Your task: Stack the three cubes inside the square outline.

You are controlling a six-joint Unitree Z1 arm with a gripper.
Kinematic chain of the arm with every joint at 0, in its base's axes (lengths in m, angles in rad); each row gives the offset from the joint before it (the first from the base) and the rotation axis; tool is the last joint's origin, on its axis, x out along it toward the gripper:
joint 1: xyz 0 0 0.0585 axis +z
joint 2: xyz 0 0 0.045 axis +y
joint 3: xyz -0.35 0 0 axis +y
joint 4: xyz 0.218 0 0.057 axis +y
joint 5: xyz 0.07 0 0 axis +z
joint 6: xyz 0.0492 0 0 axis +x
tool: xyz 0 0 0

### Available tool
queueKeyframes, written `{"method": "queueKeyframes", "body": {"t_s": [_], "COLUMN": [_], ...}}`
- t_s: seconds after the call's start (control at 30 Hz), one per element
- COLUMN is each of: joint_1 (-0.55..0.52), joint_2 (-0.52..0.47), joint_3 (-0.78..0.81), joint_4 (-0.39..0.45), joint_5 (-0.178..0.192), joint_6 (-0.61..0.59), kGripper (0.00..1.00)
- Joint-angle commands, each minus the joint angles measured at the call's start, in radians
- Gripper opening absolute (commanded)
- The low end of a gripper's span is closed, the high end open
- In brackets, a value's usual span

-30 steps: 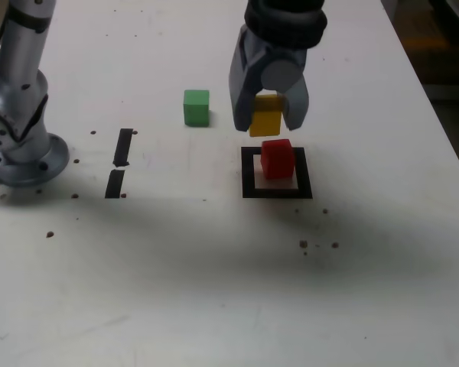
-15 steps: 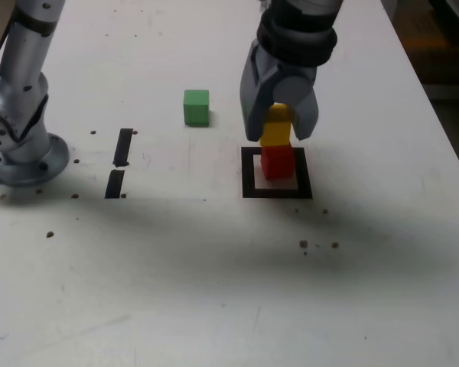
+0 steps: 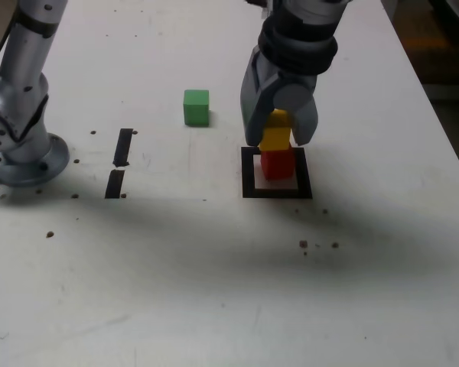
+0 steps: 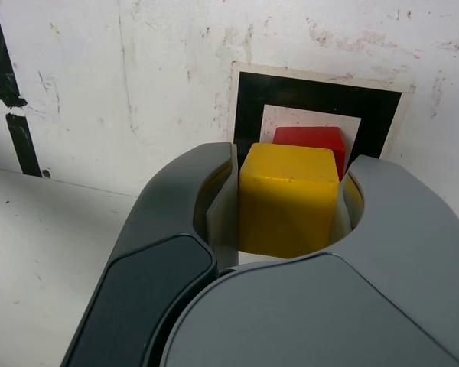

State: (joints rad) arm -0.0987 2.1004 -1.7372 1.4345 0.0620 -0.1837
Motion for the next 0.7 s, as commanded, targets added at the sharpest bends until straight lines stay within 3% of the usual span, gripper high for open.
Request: {"method": "queueKeyframes", "body": {"t_s": [0.0,0.3,0.67], "joint_1": [-0.001,-0.001,-0.001], "joint_2": [0.005,0.01,0.013], "joint_3": [-0.001,-0.001,0.011], "joint_4": [-0.003,-0.018,-0.028], "joint_5": [0.001,-0.007,-0.022], "joint_6": [0.0,0.008,0.023], "kGripper": [0.31,0.36,0.7]}}
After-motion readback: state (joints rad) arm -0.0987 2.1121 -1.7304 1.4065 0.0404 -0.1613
